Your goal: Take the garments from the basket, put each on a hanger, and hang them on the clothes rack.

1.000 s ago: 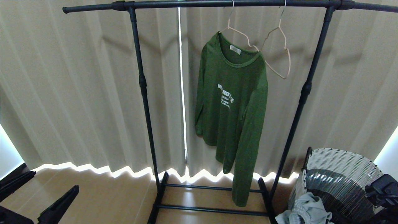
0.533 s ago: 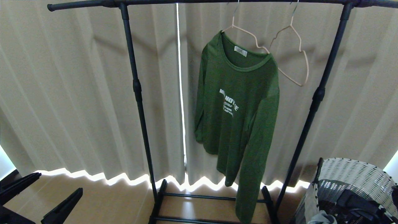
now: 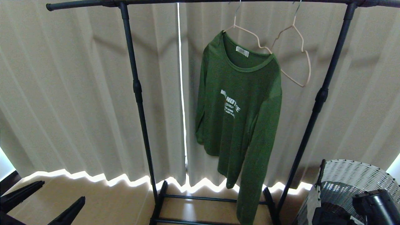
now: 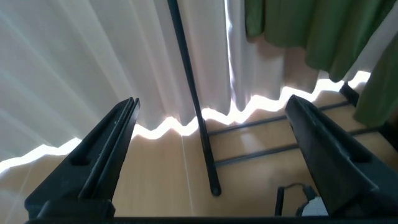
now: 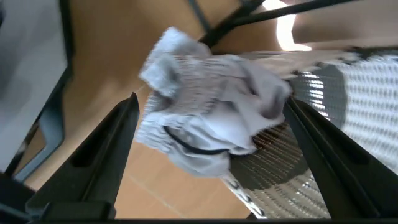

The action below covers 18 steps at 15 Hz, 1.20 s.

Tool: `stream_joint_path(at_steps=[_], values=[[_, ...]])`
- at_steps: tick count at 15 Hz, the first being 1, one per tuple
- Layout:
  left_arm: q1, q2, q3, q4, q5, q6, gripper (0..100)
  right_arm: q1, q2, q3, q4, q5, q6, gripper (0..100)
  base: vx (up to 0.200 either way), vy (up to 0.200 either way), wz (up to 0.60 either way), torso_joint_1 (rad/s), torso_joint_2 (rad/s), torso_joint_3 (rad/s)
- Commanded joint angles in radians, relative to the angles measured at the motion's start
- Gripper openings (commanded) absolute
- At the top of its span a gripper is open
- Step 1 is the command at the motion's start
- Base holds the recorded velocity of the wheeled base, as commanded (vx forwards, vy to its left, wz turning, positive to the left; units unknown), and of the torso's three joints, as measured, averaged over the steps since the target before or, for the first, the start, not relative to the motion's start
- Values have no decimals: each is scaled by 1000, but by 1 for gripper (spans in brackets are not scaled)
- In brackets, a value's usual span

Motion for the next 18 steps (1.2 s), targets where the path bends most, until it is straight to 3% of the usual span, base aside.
stream_joint_path(at_steps=[1,3,5,9,12,13,18], values=[[13,-2,-16,-3,2,-6,100,9,107,-6,-18,-26,0,100,0,0,0,0,0,0],[68,-23,-56,0,1,-60,100,-1,173,1,-90,-52,3,100,0,0,0,0,0,0],[97,-25,-73,1,1,-64,100,-15,251,3,-153,-57,3,100,0,0,0,0,0,0],[97,-26,-73,1,-1,-64,100,-17,369,49,-371,-120,8,100,0,0,0,0,0,0],[97,-25,-71,1,-1,-63,100,-27,369,63,-407,-124,8,100,0,0,0,0,0,0],[97,-26,-73,1,-1,-64,100,-38,365,63,-407,-124,8,0,0,0,0,0,0,0],[96,-25,-71,1,-1,-63,100,-60,362,63,-444,-123,8,0,0,0,0,0,0,0]])
